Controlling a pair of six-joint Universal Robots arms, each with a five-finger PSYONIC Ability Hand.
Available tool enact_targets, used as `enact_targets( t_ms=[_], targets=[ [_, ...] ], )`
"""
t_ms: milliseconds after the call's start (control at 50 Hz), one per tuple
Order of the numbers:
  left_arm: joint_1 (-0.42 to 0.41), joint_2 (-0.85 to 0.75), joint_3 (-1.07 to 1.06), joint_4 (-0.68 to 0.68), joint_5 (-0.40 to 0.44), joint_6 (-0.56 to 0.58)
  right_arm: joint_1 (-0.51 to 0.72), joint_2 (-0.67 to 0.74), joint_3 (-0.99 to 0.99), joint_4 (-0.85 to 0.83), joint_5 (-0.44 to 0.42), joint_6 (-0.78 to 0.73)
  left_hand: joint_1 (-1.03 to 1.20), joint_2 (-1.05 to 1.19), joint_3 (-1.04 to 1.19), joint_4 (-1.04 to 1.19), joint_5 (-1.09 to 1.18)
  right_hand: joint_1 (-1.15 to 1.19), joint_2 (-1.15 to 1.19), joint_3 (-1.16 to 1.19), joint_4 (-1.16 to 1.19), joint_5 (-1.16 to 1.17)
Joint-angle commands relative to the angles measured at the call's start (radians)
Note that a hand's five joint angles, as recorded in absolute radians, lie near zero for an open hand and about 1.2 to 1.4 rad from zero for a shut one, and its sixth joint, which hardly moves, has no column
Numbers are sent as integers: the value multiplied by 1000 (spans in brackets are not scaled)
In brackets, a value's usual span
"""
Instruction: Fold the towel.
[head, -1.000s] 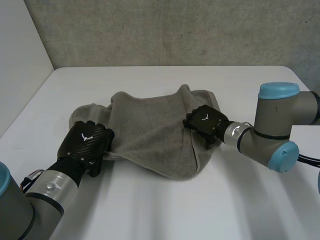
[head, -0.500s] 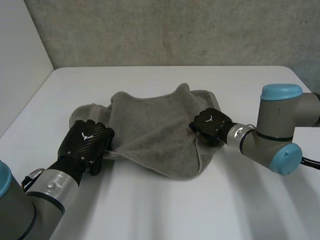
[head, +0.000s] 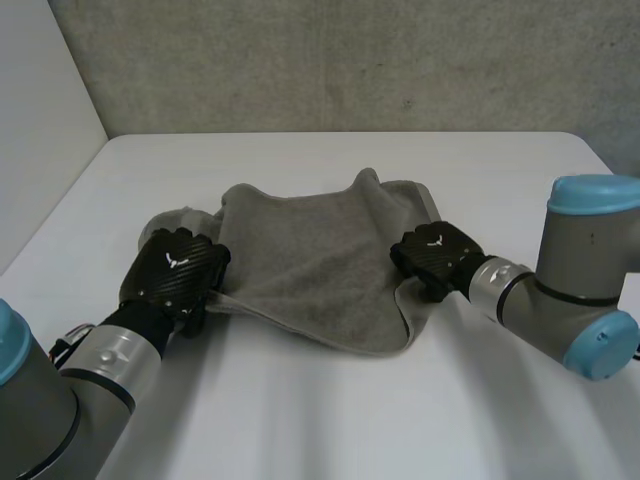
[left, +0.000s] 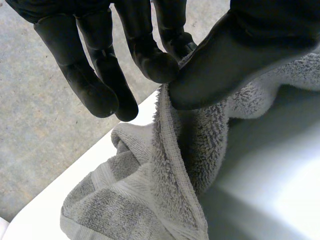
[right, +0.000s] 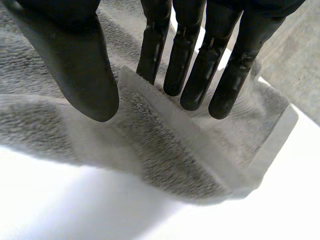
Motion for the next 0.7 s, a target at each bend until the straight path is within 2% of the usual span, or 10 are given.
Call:
enact_targets(
  t_ms=[20,400,700],
  targets=[
    [1,-3,5,2,0,-2,5,8,6,-18,6,14,-214,-186,-211,-185,-314,-1,-19,-8,-15,2],
    [-4,-2,5,0,0,-2,14,31,-6,-99,20,-9,-214,-186,-211,-185,-314,-7,-25,-14,-20,-4],
    [-4,-2,2,2,0,-2,16,66,-36,-102,30,-26,-214,-186,-211,-185,-314,-4,-22,-11,-17,-1]
  ],
)
